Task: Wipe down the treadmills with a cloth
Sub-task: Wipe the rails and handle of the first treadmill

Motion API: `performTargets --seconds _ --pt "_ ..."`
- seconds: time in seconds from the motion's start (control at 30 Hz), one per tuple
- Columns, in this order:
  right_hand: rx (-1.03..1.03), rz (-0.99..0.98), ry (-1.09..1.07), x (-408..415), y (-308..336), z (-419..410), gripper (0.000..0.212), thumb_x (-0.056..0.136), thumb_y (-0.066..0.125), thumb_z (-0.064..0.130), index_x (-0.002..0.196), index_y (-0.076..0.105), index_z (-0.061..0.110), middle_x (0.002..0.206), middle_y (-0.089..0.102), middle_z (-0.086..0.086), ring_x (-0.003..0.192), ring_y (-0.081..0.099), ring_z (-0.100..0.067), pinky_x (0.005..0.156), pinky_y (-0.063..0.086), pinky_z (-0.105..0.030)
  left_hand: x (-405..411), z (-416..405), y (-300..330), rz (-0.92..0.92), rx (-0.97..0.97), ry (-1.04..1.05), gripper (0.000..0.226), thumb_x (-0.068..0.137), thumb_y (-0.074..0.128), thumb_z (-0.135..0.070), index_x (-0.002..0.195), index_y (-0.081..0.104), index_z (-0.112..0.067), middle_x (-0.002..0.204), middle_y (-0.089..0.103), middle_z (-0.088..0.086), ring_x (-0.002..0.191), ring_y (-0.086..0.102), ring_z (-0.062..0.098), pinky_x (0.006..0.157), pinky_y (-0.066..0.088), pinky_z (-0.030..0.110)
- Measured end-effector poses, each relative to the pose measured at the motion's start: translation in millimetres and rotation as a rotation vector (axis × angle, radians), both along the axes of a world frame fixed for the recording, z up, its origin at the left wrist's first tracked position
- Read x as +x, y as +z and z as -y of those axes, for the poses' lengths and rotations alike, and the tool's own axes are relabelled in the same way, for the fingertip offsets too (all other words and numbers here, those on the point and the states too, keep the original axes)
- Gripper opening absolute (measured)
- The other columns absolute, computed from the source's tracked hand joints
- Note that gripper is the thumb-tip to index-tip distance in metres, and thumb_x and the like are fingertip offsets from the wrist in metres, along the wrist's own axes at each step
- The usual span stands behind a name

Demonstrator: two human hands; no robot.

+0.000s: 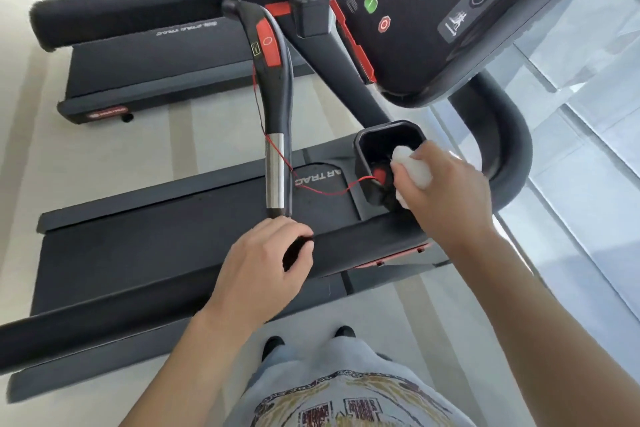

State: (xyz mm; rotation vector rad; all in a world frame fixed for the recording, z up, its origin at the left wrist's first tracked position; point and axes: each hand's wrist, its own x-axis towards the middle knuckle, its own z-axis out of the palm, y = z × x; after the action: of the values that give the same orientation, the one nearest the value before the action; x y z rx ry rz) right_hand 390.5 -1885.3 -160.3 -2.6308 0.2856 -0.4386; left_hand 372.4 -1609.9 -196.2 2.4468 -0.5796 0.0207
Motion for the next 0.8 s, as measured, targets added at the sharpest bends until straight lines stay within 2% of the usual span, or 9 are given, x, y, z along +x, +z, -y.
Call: performTargets --seconds 0.1,0.23,0.37,0.5,0.63,0.8 --pt "0.072 0.061 0.089 0 7 -46 0.026 0.099 0.066 0.044 0.093 0.060 0.019 0.070 0.060 0.010 0.064 0.058 -0.018 0.059 0.052 -0.037 -6 -22 4 -0.070 0.024 -0.025 0.032 0.099 0.052 -0.044 0.120 0.069 -0.028 0.112 0.066 -0.021 0.105 0.060 0.004 0.085 0.056 0.030" --pt "0.105 0.131 0.200 7 12 -93 0.026 0.096 0.072 0.045 0.098 0.064 0.020 0.076 0.061 0.013 0.065 0.057 -0.013 0.057 0.050 -0.033 -10 -53 8 -0.104 0.061 -0.043 0.041 0.099 0.049 -0.052 0.130 0.065 -0.031 0.121 0.064 -0.022 0.111 0.060 0.004 0.087 0.057 0.033" --pt "-0.026 0.088 0.470 14 -4 -133 0.032 0.092 0.074 0.048 0.106 0.065 0.020 0.091 0.067 0.010 0.072 0.062 -0.014 0.057 0.050 -0.031 -6 -79 9 -0.145 0.092 -0.056 0.046 0.097 0.046 -0.059 0.133 0.063 -0.036 0.118 0.063 -0.023 0.108 0.057 0.001 0.085 0.054 0.028" --pt "-0.133 -0.013 0.695 30 -31 -150 0.026 0.093 0.072 0.043 0.106 0.067 0.020 0.089 0.062 0.007 0.074 0.062 -0.023 0.056 0.052 -0.037 2 -92 5 -0.238 0.062 -0.144 0.050 0.089 0.058 -0.056 0.137 0.059 -0.039 0.120 0.060 -0.025 0.111 0.055 0.001 0.090 0.050 0.025" --pt "-0.216 0.109 0.706 65 -36 -151 0.017 0.092 0.077 0.037 0.099 0.073 0.022 0.079 0.058 0.004 0.065 0.060 -0.023 0.050 0.045 -0.031 13 -94 5 -0.281 -0.018 -0.169 0.044 0.089 0.073 -0.047 0.131 0.064 -0.038 0.115 0.061 -0.024 0.107 0.057 0.002 0.092 0.048 0.022" --pt "-0.273 0.282 0.547 100 -38 -158 0.014 0.089 0.078 0.030 0.088 0.075 0.016 0.074 0.062 0.001 0.055 0.058 -0.024 0.045 0.046 -0.031 39 -95 4 -0.235 -0.038 -0.198 0.034 0.090 0.071 -0.055 0.119 0.071 -0.038 0.108 0.066 -0.023 0.100 0.061 0.002 0.089 0.052 0.029"
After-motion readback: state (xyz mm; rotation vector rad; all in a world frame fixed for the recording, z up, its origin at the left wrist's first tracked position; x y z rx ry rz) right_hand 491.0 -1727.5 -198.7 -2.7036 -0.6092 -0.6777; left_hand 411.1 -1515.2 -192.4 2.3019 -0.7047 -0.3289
